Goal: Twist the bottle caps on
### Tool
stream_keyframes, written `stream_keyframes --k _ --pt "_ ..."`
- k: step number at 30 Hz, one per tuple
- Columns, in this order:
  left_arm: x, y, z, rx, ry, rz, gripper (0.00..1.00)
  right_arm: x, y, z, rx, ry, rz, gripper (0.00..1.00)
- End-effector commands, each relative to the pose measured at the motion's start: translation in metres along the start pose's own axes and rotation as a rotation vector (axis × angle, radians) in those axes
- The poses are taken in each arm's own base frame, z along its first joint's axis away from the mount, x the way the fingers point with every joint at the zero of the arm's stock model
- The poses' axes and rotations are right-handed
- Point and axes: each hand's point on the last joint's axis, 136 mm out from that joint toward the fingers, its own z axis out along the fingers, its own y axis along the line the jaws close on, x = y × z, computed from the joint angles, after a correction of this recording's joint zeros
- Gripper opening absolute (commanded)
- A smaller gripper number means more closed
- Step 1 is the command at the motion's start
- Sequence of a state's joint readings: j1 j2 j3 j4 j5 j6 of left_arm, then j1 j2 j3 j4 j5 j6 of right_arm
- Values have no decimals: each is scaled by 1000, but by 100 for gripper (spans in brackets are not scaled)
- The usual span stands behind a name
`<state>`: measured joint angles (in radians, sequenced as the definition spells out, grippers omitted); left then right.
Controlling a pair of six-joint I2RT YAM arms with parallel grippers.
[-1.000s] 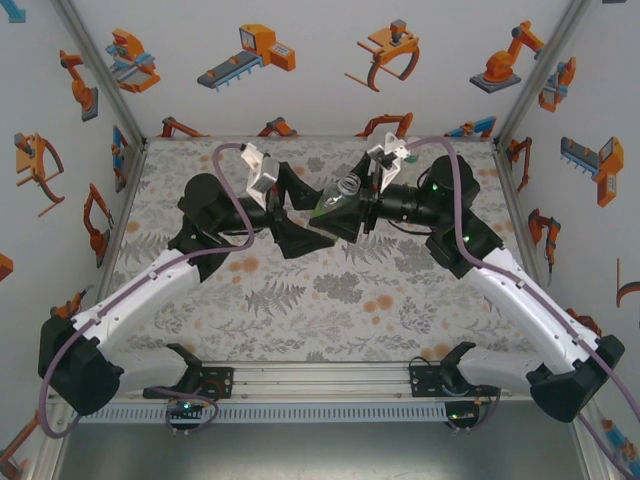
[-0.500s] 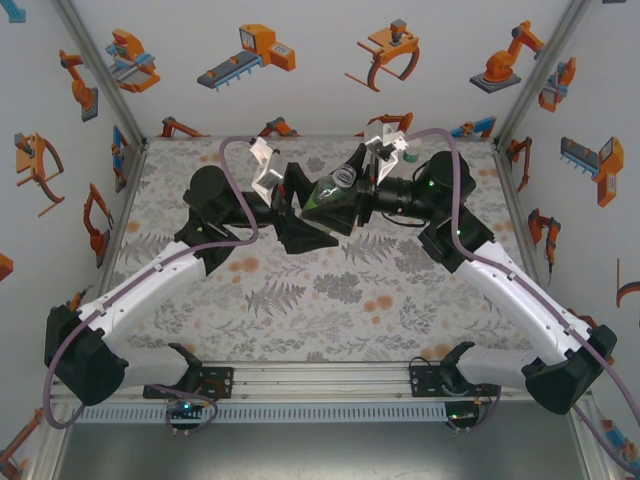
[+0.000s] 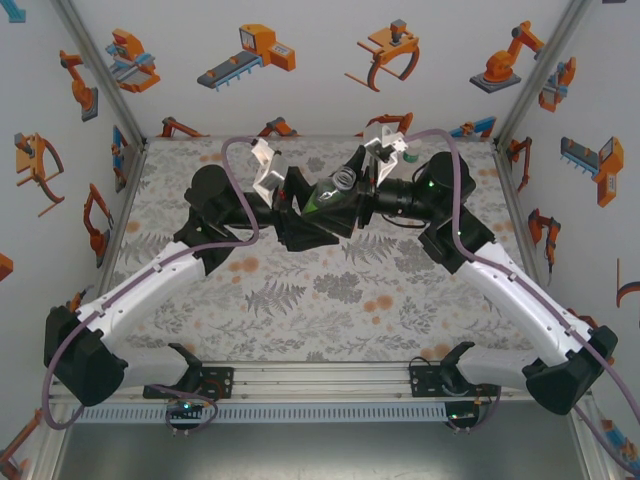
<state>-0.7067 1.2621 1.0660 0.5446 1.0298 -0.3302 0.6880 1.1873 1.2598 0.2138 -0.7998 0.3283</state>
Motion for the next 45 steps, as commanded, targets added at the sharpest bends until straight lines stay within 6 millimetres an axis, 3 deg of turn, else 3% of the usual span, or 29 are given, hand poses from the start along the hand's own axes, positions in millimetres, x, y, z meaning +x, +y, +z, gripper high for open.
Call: stream_keyframes --k 1,7,14,18,21,26,29,36,45 --pt "-12 -8 -2 -15 -4 67 38 -25 6 -9 60 -39 -78 64" --pt "-6 -1 -6 -83 26 77 34 -23 2 -15 119 16 -108 81" --pt "14 21 -18 -259 83 80 33 -27 -9 -27 235 39 -140 82" --pt "30 43 -34 -422 132 57 32 -18 -36 -38 356 73 -96 81" --pt "39 55 -45 -519 183 32 26 -9 -58 -49 463 96 -61 79" --pt "51 71 -68 -675 217 -8 13 4 -108 -86 715 81 44 77" --pt "54 76 -80 -735 205 -33 12 27 -140 -113 834 87 151 75" --pt "52 77 -89 -752 181 -65 3 110 -212 -182 1136 130 439 65" --pt "54 77 -90 -751 188 -94 0 207 -265 -251 1360 156 867 42"
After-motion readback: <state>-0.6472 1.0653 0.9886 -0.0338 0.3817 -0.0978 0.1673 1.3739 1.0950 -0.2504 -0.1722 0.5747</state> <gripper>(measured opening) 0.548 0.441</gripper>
